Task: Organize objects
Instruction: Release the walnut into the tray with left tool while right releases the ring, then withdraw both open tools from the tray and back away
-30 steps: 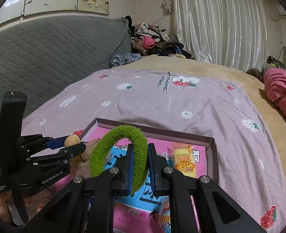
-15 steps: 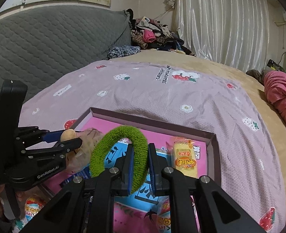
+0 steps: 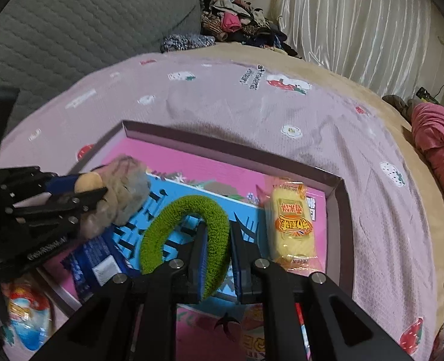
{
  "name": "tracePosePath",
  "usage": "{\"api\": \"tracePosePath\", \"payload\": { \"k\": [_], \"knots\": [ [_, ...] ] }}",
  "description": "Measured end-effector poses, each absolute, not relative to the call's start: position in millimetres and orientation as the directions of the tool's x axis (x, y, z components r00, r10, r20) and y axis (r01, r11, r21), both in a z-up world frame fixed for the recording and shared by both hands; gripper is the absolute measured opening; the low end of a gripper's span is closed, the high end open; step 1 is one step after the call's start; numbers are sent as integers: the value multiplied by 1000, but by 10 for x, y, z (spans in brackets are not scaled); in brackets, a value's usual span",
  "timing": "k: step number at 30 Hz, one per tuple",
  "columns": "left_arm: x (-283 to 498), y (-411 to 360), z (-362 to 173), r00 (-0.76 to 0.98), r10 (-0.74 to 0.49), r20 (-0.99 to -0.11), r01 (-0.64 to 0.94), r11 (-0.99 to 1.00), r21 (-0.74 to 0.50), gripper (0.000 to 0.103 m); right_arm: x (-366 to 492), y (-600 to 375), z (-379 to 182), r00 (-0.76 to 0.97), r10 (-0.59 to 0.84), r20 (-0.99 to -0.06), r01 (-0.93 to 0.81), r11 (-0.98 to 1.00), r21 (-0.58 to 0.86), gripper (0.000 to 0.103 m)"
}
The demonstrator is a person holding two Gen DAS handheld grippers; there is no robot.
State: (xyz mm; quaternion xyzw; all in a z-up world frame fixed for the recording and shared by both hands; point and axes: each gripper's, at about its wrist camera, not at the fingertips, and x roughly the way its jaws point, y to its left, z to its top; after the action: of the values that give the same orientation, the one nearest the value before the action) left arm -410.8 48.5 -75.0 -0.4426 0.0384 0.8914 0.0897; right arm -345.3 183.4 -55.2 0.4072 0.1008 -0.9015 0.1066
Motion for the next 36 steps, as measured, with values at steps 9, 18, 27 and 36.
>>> {"api": "tracePosePath", "payload": {
  "k": [9,18,27,36],
  "knots": [
    [-4129,507,-829,-566,123,-815,-199,-980,-10,31,-3493,1761,-734,-595,-49,-802,287,-945,-155,37],
    [-4099,504,-813,-561,114,-820,-206,-979,5,40,-3461,1836,-642,-626,-42,-778,255,-955,-154,59],
    [-4083,481,-786,-545,150,-825,-214,-976,-37,53,-3383,1837,-488,-668,-38,-743,249,-952,-176,64],
    [-4008,417,-613,-577,172,-799,-205,-977,-63,74,-3336,1832,-433,-690,-13,-724,235,-949,-208,67]
  ]
}}
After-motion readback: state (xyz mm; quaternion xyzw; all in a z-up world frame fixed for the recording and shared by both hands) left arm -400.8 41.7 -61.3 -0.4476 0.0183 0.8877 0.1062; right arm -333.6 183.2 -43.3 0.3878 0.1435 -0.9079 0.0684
